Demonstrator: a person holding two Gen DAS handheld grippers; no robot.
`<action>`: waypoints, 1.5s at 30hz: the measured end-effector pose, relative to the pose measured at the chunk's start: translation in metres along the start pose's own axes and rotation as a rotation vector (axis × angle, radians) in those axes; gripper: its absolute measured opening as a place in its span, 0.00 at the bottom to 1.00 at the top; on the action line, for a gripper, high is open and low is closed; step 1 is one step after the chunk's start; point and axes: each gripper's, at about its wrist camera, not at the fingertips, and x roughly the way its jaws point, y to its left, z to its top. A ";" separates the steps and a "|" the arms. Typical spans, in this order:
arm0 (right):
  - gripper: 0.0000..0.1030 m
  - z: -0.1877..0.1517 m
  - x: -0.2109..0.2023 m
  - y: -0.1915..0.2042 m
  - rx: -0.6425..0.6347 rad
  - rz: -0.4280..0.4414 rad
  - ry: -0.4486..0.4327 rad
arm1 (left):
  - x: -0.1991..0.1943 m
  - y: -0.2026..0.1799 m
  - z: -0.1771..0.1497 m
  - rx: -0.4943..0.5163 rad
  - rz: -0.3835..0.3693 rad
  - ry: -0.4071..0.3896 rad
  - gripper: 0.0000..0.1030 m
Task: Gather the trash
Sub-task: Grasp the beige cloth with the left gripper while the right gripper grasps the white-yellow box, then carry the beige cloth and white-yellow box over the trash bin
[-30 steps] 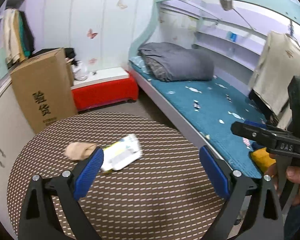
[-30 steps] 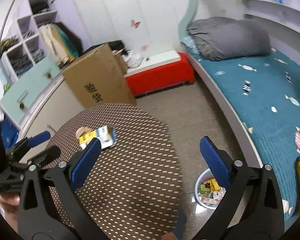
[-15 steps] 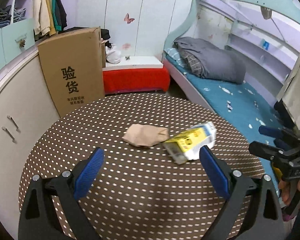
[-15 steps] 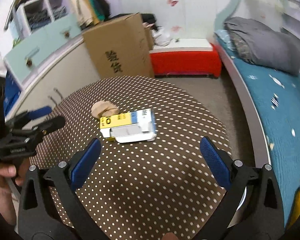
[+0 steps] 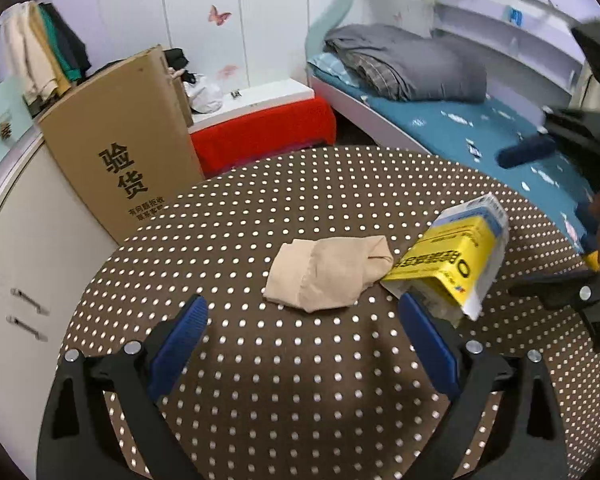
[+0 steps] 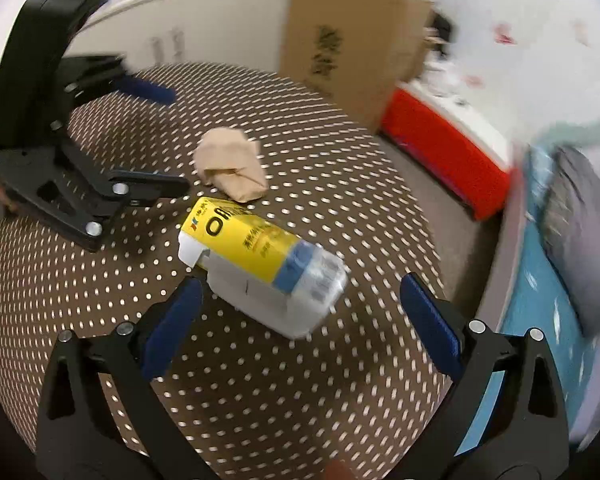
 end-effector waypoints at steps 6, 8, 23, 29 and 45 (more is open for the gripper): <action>0.94 0.021 0.038 0.005 -0.200 0.141 0.147 | 0.026 -0.004 0.009 0.057 -0.024 0.030 0.91; 0.94 0.027 0.051 0.003 -0.198 0.180 0.161 | 0.032 -0.006 0.011 0.083 -0.025 0.033 0.91; 0.64 -0.042 0.014 -0.015 0.236 0.210 -0.051 | 0.030 -0.018 0.010 0.009 -0.132 0.034 0.30; 0.61 -0.093 -0.019 -0.015 0.406 0.237 -0.143 | 0.008 -0.028 -0.005 -0.056 -0.154 0.021 0.29; 0.60 -0.176 -0.104 -0.031 0.640 0.237 -0.374 | -0.068 -0.098 -0.016 -0.123 -0.224 -0.094 0.29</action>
